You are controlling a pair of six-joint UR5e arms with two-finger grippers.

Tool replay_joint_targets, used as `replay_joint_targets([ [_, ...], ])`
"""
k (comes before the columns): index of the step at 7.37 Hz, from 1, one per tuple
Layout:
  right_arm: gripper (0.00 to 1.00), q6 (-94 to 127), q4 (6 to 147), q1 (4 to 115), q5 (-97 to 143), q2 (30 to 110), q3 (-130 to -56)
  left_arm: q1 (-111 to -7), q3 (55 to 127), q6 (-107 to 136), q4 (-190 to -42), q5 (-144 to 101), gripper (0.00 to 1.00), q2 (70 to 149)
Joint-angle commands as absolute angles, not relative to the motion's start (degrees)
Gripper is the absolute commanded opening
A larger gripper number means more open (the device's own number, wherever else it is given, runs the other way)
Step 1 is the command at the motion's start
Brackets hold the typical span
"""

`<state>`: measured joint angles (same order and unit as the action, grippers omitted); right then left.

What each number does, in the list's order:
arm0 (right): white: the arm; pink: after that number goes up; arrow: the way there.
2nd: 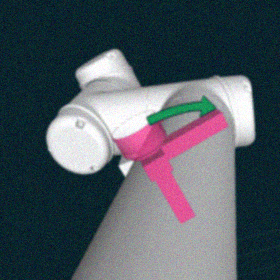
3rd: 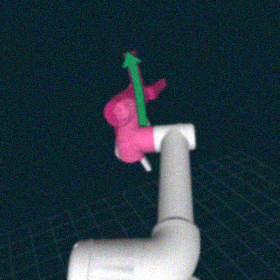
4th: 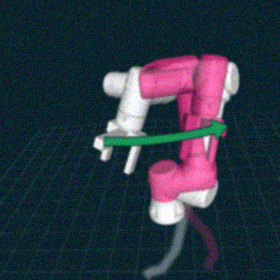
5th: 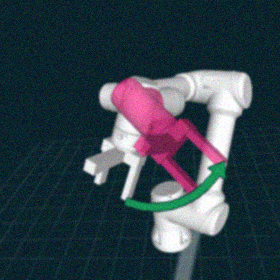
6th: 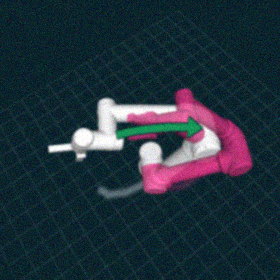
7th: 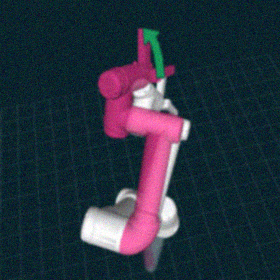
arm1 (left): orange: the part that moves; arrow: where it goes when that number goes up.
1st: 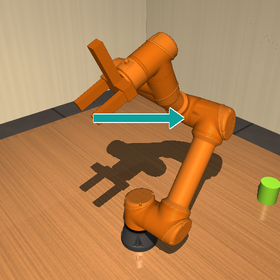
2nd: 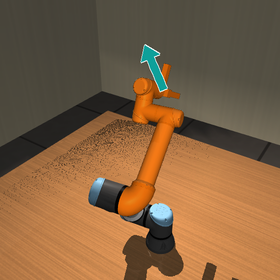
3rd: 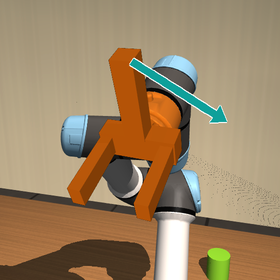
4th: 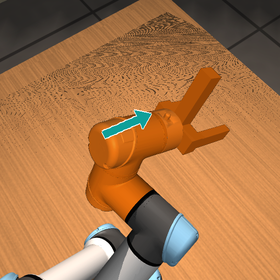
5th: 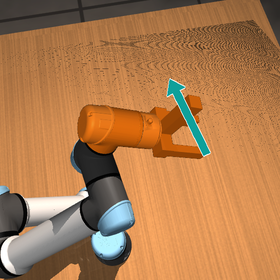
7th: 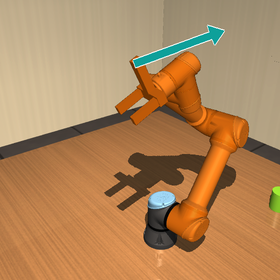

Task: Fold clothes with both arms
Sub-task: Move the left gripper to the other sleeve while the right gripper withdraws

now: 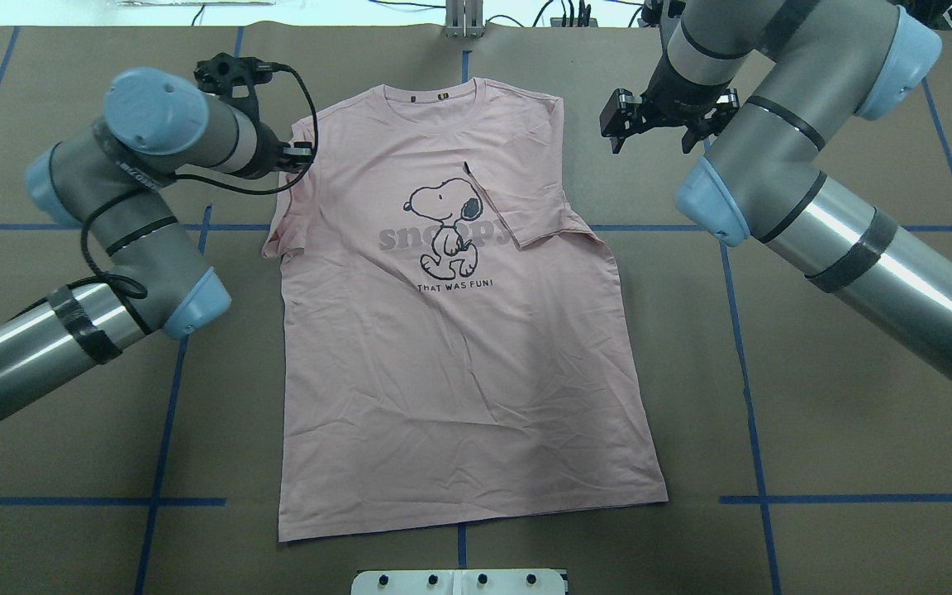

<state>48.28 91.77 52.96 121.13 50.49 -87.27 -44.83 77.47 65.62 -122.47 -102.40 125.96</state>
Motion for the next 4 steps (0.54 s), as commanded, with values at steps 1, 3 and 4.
replay_joint_targets([
  [1, 1.00, 48.3, 91.7, 53.0, 121.1, 50.7, -87.3, -42.5, 68.3, 72.2, -122.0, -102.3, 0.00, 135.3],
  [3, 1.00, 48.3, 91.7, 53.0, 121.1, 50.7, -87.2, -42.5, 66.6, 72.2, -122.4, -102.3, 0.00, 136.1],
  [4, 1.00, 48.3, 91.6, 52.9, 121.0, 51.0, -87.0, -42.5, 66.5, 72.2, -122.4, -102.3, 0.00, 136.6],
])
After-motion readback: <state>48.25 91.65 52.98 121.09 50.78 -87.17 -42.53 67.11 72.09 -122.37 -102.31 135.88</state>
